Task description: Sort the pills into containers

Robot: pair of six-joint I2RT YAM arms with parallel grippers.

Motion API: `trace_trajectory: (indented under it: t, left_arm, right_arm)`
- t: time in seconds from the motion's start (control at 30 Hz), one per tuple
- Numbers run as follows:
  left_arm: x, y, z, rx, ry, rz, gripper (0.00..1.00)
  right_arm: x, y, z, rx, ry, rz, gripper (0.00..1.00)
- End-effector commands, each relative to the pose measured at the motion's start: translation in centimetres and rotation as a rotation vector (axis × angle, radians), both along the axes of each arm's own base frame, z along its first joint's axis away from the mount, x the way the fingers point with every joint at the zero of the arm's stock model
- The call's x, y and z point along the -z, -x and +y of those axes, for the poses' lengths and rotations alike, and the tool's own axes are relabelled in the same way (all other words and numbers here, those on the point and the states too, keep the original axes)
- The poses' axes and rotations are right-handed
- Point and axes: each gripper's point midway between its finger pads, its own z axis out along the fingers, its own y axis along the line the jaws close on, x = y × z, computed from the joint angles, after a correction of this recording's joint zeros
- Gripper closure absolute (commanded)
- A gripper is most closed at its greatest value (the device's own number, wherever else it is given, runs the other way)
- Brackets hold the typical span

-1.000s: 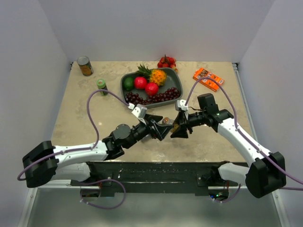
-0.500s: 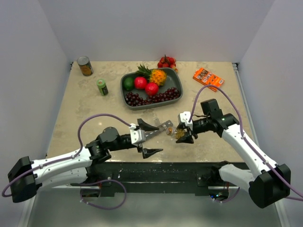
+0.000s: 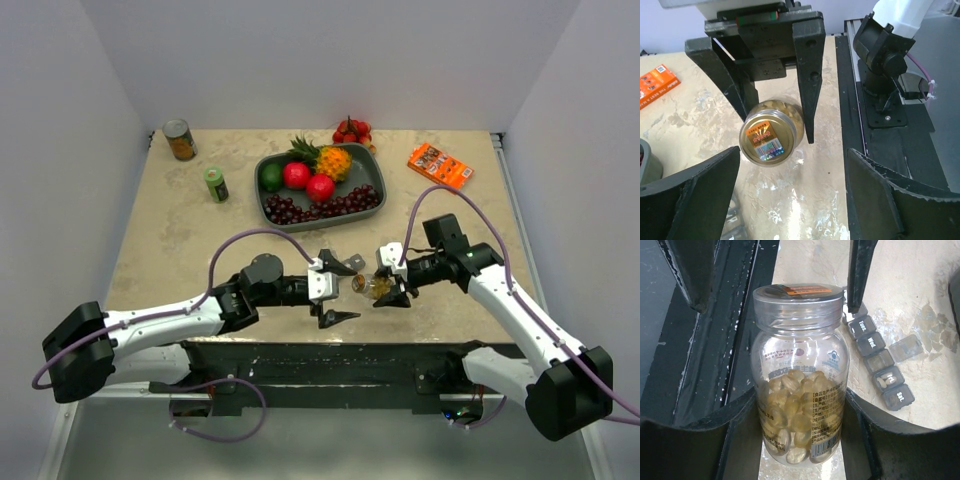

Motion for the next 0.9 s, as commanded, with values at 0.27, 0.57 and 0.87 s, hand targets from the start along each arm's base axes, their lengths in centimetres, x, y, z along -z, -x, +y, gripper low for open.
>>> trace_trajectory:
  t: [0.27,0.57,0.87]
  left_arm:
    - [-4.0,-0.5,-1.4,0.009,0.097,-0.056,0.31]
    - [-3.7,-0.7,-1.7,-0.008,0.109,0.003,0.65]
    - [-3.1,-3.3,-0.8,-0.283,0.152,0.426,1.00]
  right_arm:
    - [-0.4,0.2,0.3,-0.021,-0.026,-0.025,1.00]
    - [-0.2,0.2,0.4,-0.019,-0.021,-0.020,1.00]
    - [-0.4,-1.8,0.4,0.094,-0.001,-0.007,1.00]
